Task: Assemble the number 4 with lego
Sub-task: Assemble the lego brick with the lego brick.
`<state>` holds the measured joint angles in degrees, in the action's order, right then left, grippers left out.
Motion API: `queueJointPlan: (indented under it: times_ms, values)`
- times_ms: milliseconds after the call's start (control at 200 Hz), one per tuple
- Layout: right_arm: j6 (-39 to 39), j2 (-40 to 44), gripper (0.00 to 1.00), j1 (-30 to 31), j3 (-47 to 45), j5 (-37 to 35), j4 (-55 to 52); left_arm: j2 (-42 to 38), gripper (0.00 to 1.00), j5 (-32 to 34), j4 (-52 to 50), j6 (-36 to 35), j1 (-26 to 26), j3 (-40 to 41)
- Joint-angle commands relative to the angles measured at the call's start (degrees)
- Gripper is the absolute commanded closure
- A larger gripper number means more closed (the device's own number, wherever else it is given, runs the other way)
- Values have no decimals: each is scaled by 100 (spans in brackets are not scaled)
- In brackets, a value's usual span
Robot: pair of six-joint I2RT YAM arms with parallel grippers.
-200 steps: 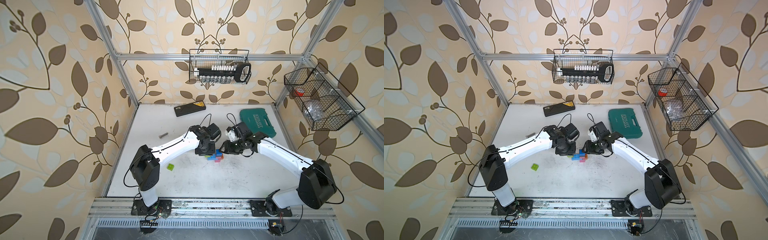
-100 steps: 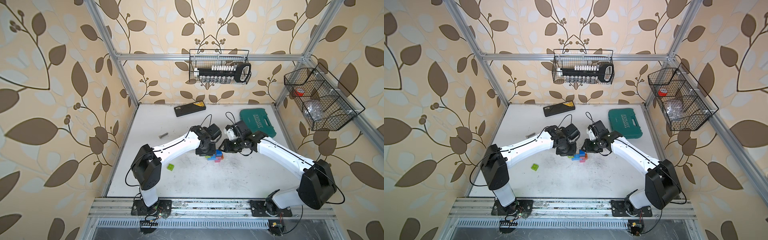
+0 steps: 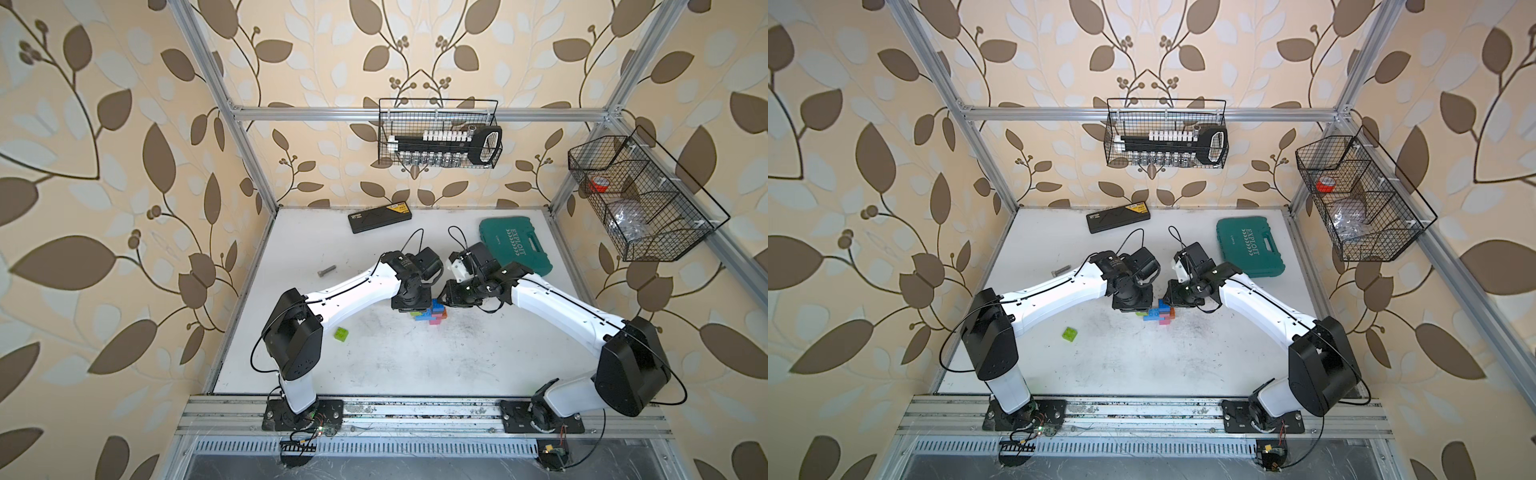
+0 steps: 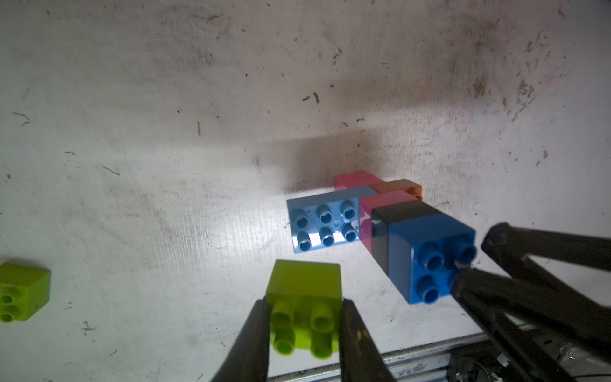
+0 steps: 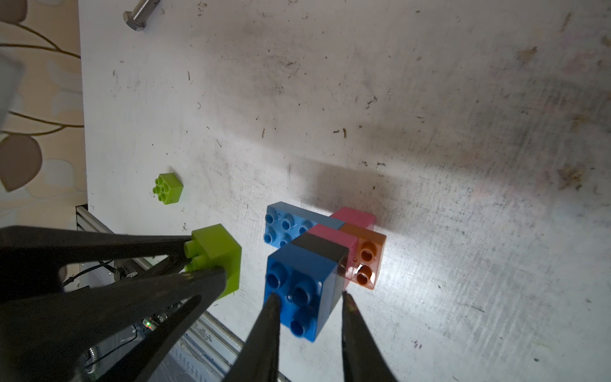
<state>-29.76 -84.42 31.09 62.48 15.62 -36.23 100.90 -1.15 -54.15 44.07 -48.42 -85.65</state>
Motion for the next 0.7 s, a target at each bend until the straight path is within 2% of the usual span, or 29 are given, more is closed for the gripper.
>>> queueJointPlan:
  times_ms: [0,695]
  values:
    - [16,-83,73,35,45,-107,-24,17,100,-61,33,108,-36,-106]
    - [-513,-74,79,156,-315,-234,196,87,100,-70,203,268,-53,92]
